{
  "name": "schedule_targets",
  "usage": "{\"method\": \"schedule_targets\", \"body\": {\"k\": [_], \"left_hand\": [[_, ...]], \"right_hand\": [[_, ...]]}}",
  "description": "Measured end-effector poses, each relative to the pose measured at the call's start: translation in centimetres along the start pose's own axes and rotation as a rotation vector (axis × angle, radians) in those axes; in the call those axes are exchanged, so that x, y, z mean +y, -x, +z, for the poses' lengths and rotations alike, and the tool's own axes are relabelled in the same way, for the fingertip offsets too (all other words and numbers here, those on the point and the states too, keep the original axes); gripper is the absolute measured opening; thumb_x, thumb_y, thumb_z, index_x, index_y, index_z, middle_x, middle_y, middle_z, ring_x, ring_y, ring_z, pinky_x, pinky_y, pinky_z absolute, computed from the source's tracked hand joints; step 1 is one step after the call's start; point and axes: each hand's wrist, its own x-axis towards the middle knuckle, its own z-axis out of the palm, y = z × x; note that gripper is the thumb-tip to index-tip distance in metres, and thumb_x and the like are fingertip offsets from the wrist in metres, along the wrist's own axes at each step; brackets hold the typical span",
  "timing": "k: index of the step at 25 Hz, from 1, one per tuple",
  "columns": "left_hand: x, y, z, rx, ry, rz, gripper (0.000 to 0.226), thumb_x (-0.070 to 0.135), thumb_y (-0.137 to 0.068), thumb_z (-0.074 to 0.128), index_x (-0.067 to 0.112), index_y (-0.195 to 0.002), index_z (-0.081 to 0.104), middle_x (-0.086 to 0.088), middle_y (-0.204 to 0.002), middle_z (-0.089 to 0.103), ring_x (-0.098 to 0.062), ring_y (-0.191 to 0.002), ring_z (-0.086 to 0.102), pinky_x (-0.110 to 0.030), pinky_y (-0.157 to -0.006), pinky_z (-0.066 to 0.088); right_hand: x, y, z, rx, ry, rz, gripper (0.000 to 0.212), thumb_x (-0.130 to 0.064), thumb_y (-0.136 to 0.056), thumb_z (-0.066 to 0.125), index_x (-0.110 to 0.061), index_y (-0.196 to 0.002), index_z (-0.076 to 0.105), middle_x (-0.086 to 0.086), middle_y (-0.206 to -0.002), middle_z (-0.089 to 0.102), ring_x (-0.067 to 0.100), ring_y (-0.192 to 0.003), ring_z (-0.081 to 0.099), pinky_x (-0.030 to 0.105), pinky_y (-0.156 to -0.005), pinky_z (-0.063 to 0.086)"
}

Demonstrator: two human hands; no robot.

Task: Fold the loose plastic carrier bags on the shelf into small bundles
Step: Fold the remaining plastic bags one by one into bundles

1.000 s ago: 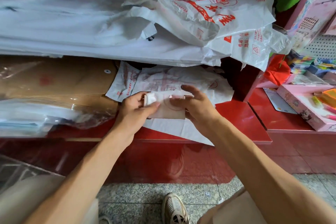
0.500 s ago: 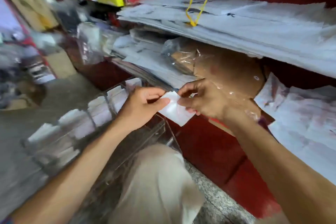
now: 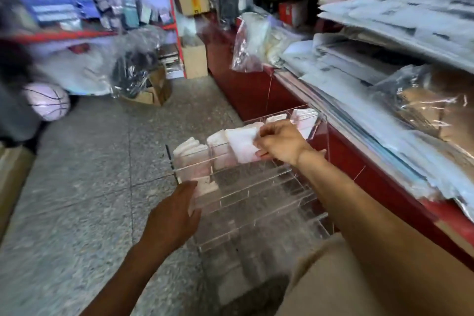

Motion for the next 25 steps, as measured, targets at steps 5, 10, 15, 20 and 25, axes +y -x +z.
{"method": "schedule_targets", "body": {"k": [5,10,15,20,25], "left_hand": [[0.5,-1.5,2.3,-0.099,-0.139,-0.046,0.078,0.043,-0.093,0.052,0.02,-0.155,0.011,-0.004,-0.158,0.026,-0.032,-0.111,0.061,-0.038,-0.084,0.05],[1.3,-1.4,2.9,-0.024,-0.223,-0.058,0.068,0.043,-0.094,0.049,0.023,-0.153,0.02,-0.005,-0.144,0.041,-0.034,-0.099,0.065,-0.039,-0.078,0.051],[0.7,-1.4,3.5,-0.013,-0.141,-0.032,0.061,0.04,-0.092,0.053,0.024,-0.148,0.033,-0.002,-0.143,0.047,-0.031,-0.099,0.066,-0.039,-0.078,0.051],[0.6,-1.2,3.6,-0.003,-0.103,-0.033,0.061,0.04,-0.092,0.055,0.025,-0.148,0.035,0.0,-0.142,0.048,-0.031,-0.101,0.066,-0.04,-0.079,0.051],[0.2,-0.6,3.4,-0.001,-0.067,0.019,0.066,0.042,-0.09,0.059,0.023,-0.148,0.034,0.0,-0.144,0.046,-0.028,-0.103,0.065,-0.039,-0.076,0.053]], "right_hand": [[1.9,-1.7,7.0,-0.058,0.267,-0.119,0.034,-0.012,-0.08,0.069,-0.016,-0.048,0.056,-0.005,-0.05,0.052,0.015,-0.059,0.057,0.038,-0.064,0.053],[3.8,-2.0,6.0,0.023,0.269,-0.152,0.036,-0.008,-0.084,0.066,-0.017,-0.052,0.054,-0.006,-0.051,0.049,0.009,-0.055,0.046,0.024,-0.058,0.038],[6.2,-2.3,3.5,-0.051,0.297,-0.01,0.023,-0.001,-0.081,0.066,-0.015,-0.064,0.067,0.0,-0.063,0.063,0.015,-0.064,0.059,0.033,-0.068,0.054],[8.4,-2.0,3.6,-0.155,0.434,-0.024,0.014,-0.008,-0.084,0.067,-0.019,-0.079,0.073,0.0,-0.081,0.064,0.017,-0.076,0.06,0.036,-0.081,0.056],[8.2,-1.3,3.8,-0.108,0.464,-0.047,0.024,-0.017,-0.088,0.069,-0.015,-0.111,0.07,0.004,-0.114,0.069,0.018,-0.101,0.064,0.034,-0.095,0.052]]}}
